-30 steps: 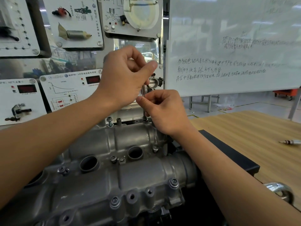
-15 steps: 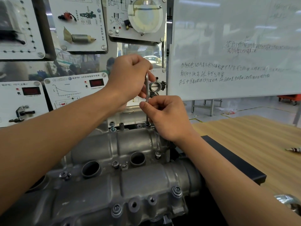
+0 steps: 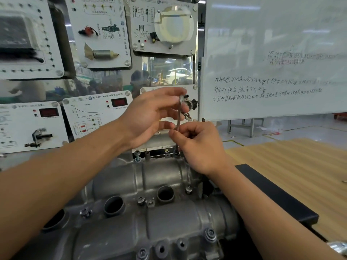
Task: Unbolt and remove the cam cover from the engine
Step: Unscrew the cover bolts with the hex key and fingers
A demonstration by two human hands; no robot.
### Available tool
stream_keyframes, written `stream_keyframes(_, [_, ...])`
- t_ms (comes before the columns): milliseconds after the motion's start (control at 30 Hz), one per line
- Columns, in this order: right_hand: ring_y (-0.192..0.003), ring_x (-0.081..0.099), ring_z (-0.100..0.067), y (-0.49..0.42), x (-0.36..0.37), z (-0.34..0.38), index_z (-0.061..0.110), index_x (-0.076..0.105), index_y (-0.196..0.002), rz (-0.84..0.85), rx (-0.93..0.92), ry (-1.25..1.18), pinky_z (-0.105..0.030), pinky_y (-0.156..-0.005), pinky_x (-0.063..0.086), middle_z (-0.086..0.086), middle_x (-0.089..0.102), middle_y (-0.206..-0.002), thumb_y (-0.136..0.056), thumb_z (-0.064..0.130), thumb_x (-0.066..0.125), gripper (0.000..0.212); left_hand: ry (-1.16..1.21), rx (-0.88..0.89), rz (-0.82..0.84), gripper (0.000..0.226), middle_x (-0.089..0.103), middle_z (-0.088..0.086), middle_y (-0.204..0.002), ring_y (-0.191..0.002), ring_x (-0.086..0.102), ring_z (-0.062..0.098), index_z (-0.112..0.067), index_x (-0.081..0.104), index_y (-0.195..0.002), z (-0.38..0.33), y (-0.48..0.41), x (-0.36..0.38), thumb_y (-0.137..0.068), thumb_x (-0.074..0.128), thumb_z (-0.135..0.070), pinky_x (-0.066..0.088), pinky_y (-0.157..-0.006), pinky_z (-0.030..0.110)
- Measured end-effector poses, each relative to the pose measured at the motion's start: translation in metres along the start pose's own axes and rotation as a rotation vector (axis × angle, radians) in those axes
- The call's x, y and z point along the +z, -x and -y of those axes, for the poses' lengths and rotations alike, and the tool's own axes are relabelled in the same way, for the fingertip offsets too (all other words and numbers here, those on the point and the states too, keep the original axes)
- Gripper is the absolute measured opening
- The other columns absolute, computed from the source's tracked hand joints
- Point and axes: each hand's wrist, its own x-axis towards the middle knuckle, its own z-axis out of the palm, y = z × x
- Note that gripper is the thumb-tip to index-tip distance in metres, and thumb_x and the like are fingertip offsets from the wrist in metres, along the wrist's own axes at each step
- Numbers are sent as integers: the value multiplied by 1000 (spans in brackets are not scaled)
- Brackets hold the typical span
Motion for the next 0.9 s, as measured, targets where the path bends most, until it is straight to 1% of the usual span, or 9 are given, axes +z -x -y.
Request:
stream_keyframes(100, [-45, 34, -9, 1, 0, 1, 1, 62, -63, 18, 16, -24, -19, -45, 31, -2, 43, -50, -92, 13, 69, 32, -60, 64, -98, 16, 73, -1, -89, -77, 63, 12, -18, 66, -106, 2, 0, 2, -98, 56, -11, 47, -59, 24])
stream_keyframes(233, [-47, 33, -10, 2, -1, 3, 8, 62, -61, 31, 2, -5, -21, -46, 31, 1, 42, -49, -92, 13, 69, 32, 7, 42, -67, 13, 72, 3, -98, -80, 61, 14, -17, 65, -101, -2, 0, -1, -88, 65, -18, 48, -58, 25])
stream_keyframes(333, [-48, 35, -11, 1, -1, 3, 12, 57, -56, 4, 13, 34, -24, -48, 32, 0, 43, -49, -92, 15, 69, 38, -42, 89, -169, 21, 72, 4, -87, -72, 64, 12, -16, 60, -83, 0, 0, 1, -75, 79, -23, 49, -54, 24])
stream_keyframes(433, [-46, 34, -8, 0, 0, 3, 21, 51, -51, 2, 6, 50, -21, -48, 31, 6, 42, -47, -92, 15, 67, 45, -229, 231, -257, 32, 71, 4, -84, -64, 65, 8, -15, 50, -67, 5, 0, 5, -75, 81, -11, 50, -52, 22])
stream_keyframes(500, [-45, 33, -7, 0, -1, 3, 19, 50, -50, 9, -13, 36, -18, -47, 30, 3, 40, -46, -92, 13, 67, 46, -414, 332, -213, 36, 71, 10, -88, -70, 66, 9, -12, 48, -65, 5, 2, 9, -81, 80, -3, 51, -61, 20])
stream_keyframes(600, [-48, 35, -10, 0, -1, 4, 10, 49, -54, 25, -18, 55, -23, -48, 31, -10, 41, -49, -93, 14, 67, 43, -597, 396, -107, 29, 71, 9, -87, -78, 65, 17, -9, 50, -70, 0, 7, 8, -84, 75, -16, 47, -66, 18])
stream_keyframes(733, [-47, 35, -7, -1, 0, 4, 21, 51, -52, 21, 29, 67, -21, -48, 33, 10, 42, -47, -91, 14, 68, 43, -595, 376, -41, 22, 73, 7, -88, -80, 66, 12, -8, 67, -76, -12, 8, -1, -93, 62, -21, 49, -61, 21])
stream_keyframes(800, [-47, 37, -7, -1, -1, 4, 20, 55, -53, 20, 40, 65, -21, -48, 34, 10, 45, -47, -91, 14, 68, 40, -545, 327, -12, 23, 75, 5, -90, -77, 66, 4, -12, 73, -76, -18, 6, -5, -95, 64, -21, 48, -62, 15])
stream_keyframes(900, [-49, 39, -9, -3, -1, 3, 10, 59, -57, 31, 38, 65, -25, -50, 36, 4, 47, -49, -91, 15, 69, 36, -546, 251, 5, 16, 75, 11, -88, -77, 68, 11, -18, 68, -75, -26, 1, -8, -84, 69, -31, 51, -58, 19])
